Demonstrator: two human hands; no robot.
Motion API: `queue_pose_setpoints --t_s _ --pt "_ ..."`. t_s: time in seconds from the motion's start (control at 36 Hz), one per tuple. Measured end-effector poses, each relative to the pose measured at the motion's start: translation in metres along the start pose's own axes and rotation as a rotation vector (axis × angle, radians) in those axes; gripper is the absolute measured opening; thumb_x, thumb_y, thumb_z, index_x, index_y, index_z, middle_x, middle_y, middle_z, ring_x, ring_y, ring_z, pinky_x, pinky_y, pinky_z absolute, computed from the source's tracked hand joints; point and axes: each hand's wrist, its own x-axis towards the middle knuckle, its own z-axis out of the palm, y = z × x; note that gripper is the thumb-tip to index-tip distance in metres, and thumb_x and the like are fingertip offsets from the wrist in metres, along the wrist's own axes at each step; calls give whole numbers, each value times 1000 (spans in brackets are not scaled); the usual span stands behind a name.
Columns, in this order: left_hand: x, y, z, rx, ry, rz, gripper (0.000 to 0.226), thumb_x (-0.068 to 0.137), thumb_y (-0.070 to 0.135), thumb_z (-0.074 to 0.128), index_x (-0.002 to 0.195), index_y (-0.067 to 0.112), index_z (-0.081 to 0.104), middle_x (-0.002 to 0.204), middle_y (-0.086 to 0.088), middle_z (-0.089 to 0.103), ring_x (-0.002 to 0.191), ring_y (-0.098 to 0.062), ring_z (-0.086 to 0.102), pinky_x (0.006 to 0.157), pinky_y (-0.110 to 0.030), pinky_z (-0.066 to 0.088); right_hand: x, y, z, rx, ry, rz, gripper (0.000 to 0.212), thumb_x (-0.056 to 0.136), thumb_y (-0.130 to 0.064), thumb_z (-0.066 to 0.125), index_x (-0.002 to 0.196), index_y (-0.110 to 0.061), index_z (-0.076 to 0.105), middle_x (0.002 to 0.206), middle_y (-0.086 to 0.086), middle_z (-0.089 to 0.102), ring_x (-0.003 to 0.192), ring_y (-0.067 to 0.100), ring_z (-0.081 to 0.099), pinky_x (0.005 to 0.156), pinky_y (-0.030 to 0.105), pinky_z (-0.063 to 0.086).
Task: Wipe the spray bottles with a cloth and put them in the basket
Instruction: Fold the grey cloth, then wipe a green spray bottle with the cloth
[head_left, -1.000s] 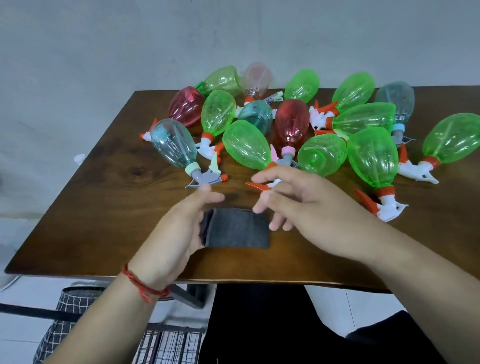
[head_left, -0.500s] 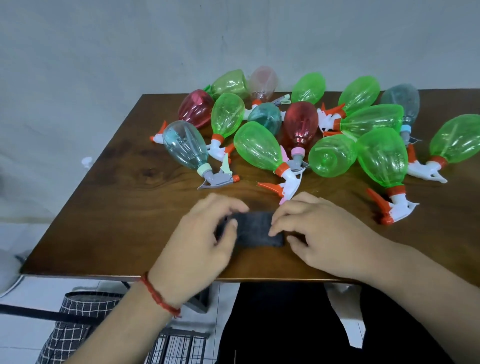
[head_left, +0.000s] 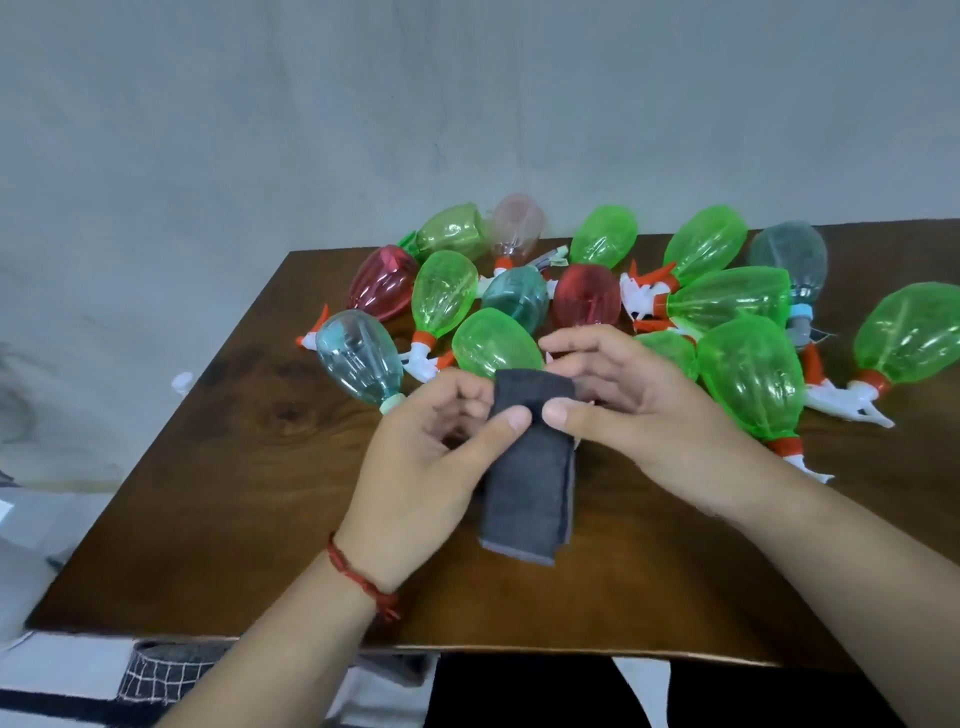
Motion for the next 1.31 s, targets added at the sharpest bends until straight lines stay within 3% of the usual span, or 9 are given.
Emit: queue_pose_setpoints --t_s 0.14,0.25,0.47,0.56,0.61,0.81,0.97,1.19,1.31 --pt "57 6 4 -105 -61 41 18 91 34 80 95 19 71 97 -17 73 86 -28 70 80 -38 60 30 9 -24 188 61 8 51 79 -11 86 127 -18 69 120 22 72 105 28 69 99 46 57" --pt "96 1 18 -101 -114 83 17 93 22 82 97 10 70 92 -8 74 84 -19 70 81 -36 61 45 17 -45 384 78 -30 37 82 -4 74 118 3 67 112 16 73 106 27 68 97 40 56" --pt "161 4 48 -5 -235 101 29 93 27 81 92 10 58 88 -23 64 74 -48 65 67 -66 57 72 13 -68 381 371 -102 19 91 -24 66 105 -18 76 106 8 73 99 20 67 92 42 55" --pt "172 5 29 300 -323 268 9 101 22 74 102 16 66 93 3 71 87 -21 72 83 -45 59 79 8 -75 245 449 -102 15 98 -25 63 98 -28 78 96 -2 76 89 13 70 78 30 56" --pt "179 -3 2 580 -404 364 21 100 20 71 121 23 66 116 14 69 112 -9 67 99 -32 54 81 8 -77 184 466 -97 21 103 -20 61 96 -30 77 91 -5 75 83 12 71 74 34 55" --pt "185 -18 -24 1093 -869 373 94 84 45 81 156 51 20 162 23 23 156 -4 16 132 -45 14 73 19 -70 62 418 -163 17 105 -13 58 106 -19 74 99 5 77 89 10 71 76 25 57" --pt "193 -13 -16 1442 -1020 363 99 82 56 76 159 50 15 161 23 21 156 -4 10 133 -51 -2 60 28 -60 94 408 -179 15 104 -16 60 106 -20 74 96 -1 77 89 10 71 78 26 57" --pt "184 -16 -18 1538 -979 387 91 73 68 62 155 36 38 138 9 44 131 -16 44 122 -42 32 45 22 -57 49 380 -232 16 105 -13 60 111 -20 74 95 0 78 83 14 77 67 23 59" --pt "164 -14 -37 1325 -700 289 93 68 71 69 149 30 48 130 7 48 116 -16 47 105 -38 49 37 23 -55 -31 451 -286 16 105 -18 62 114 -25 74 100 -2 78 90 18 77 74 46 64"
